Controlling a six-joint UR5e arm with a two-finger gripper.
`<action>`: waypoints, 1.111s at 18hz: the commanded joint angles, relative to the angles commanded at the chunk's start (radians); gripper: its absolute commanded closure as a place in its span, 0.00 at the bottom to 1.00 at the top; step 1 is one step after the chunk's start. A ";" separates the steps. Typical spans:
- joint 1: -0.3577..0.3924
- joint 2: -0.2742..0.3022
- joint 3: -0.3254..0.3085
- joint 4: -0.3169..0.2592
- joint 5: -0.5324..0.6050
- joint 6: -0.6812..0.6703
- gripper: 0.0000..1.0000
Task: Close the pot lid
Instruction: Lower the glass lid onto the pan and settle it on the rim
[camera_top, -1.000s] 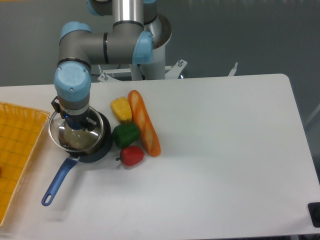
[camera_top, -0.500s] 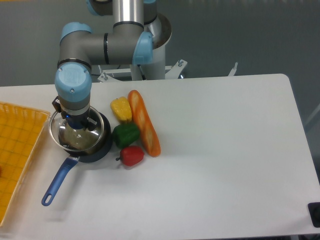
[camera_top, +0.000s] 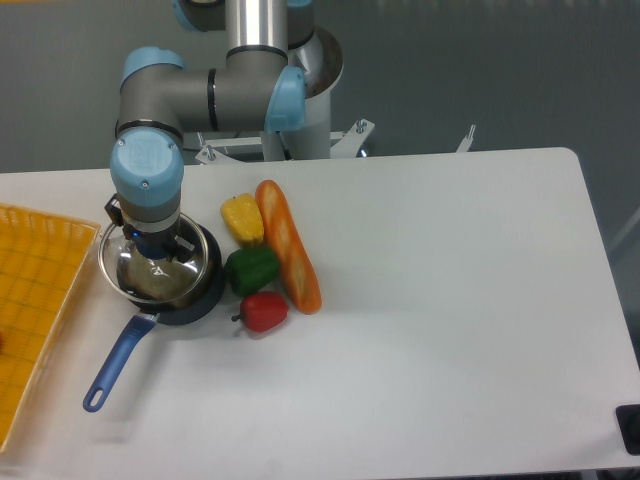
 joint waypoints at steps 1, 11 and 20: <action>0.000 0.000 0.000 0.000 0.000 0.000 0.70; 0.002 -0.006 0.000 0.002 0.003 0.002 0.66; 0.003 -0.012 0.002 0.002 0.003 0.003 0.65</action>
